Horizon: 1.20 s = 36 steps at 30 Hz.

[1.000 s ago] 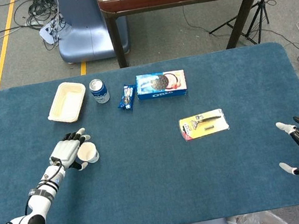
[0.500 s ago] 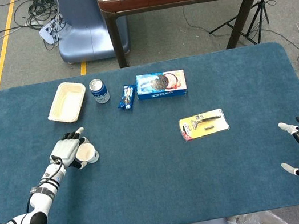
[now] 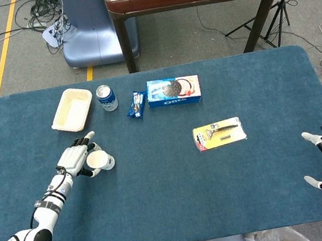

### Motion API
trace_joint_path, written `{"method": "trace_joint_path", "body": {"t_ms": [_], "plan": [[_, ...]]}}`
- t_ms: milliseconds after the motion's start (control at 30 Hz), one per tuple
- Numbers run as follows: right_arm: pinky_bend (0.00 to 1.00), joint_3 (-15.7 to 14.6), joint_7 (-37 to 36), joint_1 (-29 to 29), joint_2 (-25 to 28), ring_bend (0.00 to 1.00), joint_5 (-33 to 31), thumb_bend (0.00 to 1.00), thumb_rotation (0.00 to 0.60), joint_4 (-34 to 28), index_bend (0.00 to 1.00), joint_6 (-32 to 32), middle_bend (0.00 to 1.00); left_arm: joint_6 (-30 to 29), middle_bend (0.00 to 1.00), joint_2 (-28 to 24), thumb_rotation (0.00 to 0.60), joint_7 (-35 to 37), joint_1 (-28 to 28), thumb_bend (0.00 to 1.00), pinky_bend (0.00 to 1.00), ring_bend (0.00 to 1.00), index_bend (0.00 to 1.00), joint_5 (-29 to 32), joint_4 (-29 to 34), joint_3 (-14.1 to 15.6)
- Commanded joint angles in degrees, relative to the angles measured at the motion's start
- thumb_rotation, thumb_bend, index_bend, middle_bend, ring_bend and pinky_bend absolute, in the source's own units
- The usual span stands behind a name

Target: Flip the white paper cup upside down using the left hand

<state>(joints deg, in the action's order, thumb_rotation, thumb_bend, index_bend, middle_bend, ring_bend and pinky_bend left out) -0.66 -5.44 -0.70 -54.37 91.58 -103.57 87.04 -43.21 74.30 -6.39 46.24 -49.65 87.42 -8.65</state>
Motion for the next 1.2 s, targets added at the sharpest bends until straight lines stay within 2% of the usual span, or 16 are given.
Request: {"method": "trace_joint_path", "body": {"t_ms": [33, 267, 467, 567, 767, 900, 1000, 1100, 1200], "plan": [[0.0, -0.01, -0.1, 0.13, 0.04, 0.02, -0.14, 0.1, 0.6, 0.06, 0.17, 0.11, 0.23, 2.54, 0.0, 2.27, 0.6, 10.9, -2.22, 0.23, 0.0, 0.0, 0.35, -4.53, -1.91, -3.23], [0.0, -0.03, 0.22, 0.45, 0.34, 0.02, 0.28, 0.1, 0.6, -0.29, 0.17, 0.68, 0.23, 5.83, 0.0, 5.8, 0.6, 24.43, -4.32, 0.23, 0.0, 0.0, 0.34, -11.18, -6.87, -4.63], [0.0, -0.02, 0.49, 0.38, 0.28, 0.02, 0.31, 0.1, 0.6, -0.55, 0.17, 0.42, 0.23, 5.13, 0.0, 9.03, 0.6, 31.94, -5.67, 0.23, 0.0, 0.0, 0.32, -18.2, -11.84, -3.8], [0.0, 0.03, 0.7, 0.2, 0.26, 0.02, 0.55, 0.1, 0.6, -0.68, 0.17, 0.22, 0.23, 5.72, 0.0, 9.46, 0.6, 34.0, -5.54, 0.23, 0.0, 0.0, 0.26, -21.35, -14.36, -2.66], [0.0, 0.08, 0.95, 0.24, 0.34, 0.02, 0.34, 0.1, 0.6, -0.83, 0.17, 0.15, 0.23, 5.51, 0.0, 8.49, 0.6, 32.57, -4.96, 0.23, 0.0, 0.0, 0.11, -25.89, -17.14, -0.13], [0.0, 0.09, 0.82, 0.14, 0.26, 0.02, 0.52, 0.1, 0.6, -0.8, 0.17, 0.04, 0.23, 3.57, 0.0, 6.95, 0.6, 27.25, -4.59, 0.23, 0.0, 0.0, 0.07, -29.24, -18.56, 1.88], [0.0, 0.06, 0.58, 0.09, 0.11, 0.02, 0.86, 0.1, 0.6, -0.63, 0.17, 0.09, 0.23, 2.51, 0.0, 5.09, 0.6, 22.71, -4.64, 0.23, 0.0, 0.0, 0.04, -28.6, -16.75, 1.96], [0.0, -0.02, 0.36, 0.14, 0.02, 0.02, 1.05, 0.1, 0.6, -0.4, 0.17, 0.18, 0.23, 1.13, 0.0, 2.87, 0.6, 18.71, -4.91, 0.23, 0.0, 0.0, 0.03, -26.94, -13.05, 1.32], [0.0, -0.07, -0.04, 0.26, -0.1, 0.02, 1.18, 0.1, 0.6, -0.07, 0.17, 0.38, 0.23, 0.41, 0.0, 1.13, 0.6, 13.5, -4.72, 0.23, 0.0, 0.0, 0.11, -25.32, -9.33, 1.11]]}}
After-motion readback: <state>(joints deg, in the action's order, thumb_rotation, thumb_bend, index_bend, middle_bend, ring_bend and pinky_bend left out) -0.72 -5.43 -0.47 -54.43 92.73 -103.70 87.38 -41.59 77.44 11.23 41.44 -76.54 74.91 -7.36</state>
